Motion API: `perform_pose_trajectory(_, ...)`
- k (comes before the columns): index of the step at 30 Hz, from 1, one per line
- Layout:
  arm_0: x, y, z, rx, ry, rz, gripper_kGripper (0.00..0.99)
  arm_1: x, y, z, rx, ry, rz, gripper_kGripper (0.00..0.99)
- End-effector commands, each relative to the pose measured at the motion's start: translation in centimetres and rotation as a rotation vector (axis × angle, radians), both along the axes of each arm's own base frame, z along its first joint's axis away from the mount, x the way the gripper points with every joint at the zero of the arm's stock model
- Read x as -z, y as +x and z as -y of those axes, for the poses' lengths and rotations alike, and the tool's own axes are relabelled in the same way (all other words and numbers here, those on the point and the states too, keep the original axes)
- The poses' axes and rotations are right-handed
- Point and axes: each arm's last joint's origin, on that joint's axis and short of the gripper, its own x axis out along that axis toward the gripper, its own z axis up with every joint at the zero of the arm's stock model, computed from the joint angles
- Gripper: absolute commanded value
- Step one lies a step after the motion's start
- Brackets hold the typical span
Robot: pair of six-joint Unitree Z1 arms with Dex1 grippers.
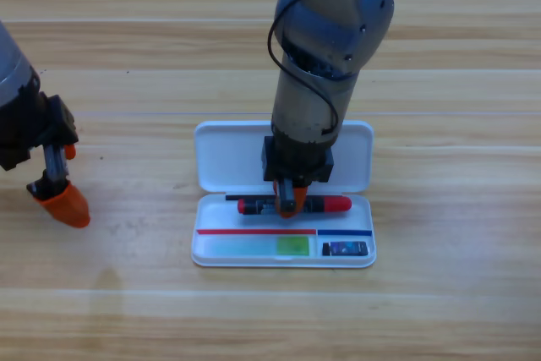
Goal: Clean up eraser and pencils
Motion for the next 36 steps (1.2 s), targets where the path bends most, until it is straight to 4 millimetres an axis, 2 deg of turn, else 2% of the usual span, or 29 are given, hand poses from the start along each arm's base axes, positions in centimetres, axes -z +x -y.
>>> perform_pose_trajectory(1,0.5,1.1,-0.1,-0.024,-0.001,-0.015,0.990,1.9,-1.0,-0.7,-0.015,-0.056,-0.034,0.256)
perform_pose_trajectory(4,0.2,1.2,0.0,-0.026,-0.005,-0.006,0.990,0.4,-1.3,-0.3,0.007,-0.047,-0.032,0.796)
perform_pose_trajectory(5,0.1,1.2,0.0,-0.025,-0.006,-0.004,0.990,-0.4,-1.6,0.0,0.010,-0.038,-0.026,0.864)
perform_pose_trajectory(8,0.1,1.2,0.0,-0.027,-0.006,-0.004,0.990,-3.5,-2.5,0.9,0.016,0.012,-0.013,0.907)
perform_pose_trajectory(11,0.1,1.3,0.0,-0.027,-0.008,-0.002,0.990,-8.3,-4.5,3.1,0.014,0.104,-0.011,0.922)
perform_pose_trajectory(15,-1.2,2.2,0.1,-0.038,-0.038,0.043,0.989,-15.5,-9.0,8.3,-0.032,0.302,-0.062,0.943)
perform_pose_trajectory(18,-3.0,4.7,-0.4,-0.077,-0.096,0.100,0.979,-18.2,-12.3,12.2,-0.039,0.459,-0.086,0.945)
perform_pose_trajectory(22,-3.9,9.9,-1.2,-0.088,-0.183,0.142,0.805,-18.8,-15.2,16.1,0.011,0.607,-0.084,0.960)
perform_pose_trajectory(25,-3.6,13.6,-1.4,-0.066,-0.251,0.154,0.568,-18.4,-16.5,17.7,0.033,0.664,-0.124,0.973)
perform_pose_trajectory(26,-3.3,14.7,-1.4,-0.055,-0.278,0.149,0.449,-18.3,-16.9,18.1,0.032,0.682,-0.138,0.976)
perform_pose_trajectory(29,-1.8,17.4,-0.9,-0.012,-0.375,0.117,0.000,-17.6,-17.3,18.6,0.034,0.685,-0.147,0.983)
perform_pose_trajectory(33,1.2,19.4,-0.2,0.008,-0.500,0.008,0.000,-16.9,-17.2,18.5,0.041,0.662,-0.161,0.983)
perform_pose_trajectory(36,3.7,21.1,0.6,0.082,-0.518,-0.101,0.000,-16.9,-17.4,18.8,0.040,0.663,-0.161,0.983)
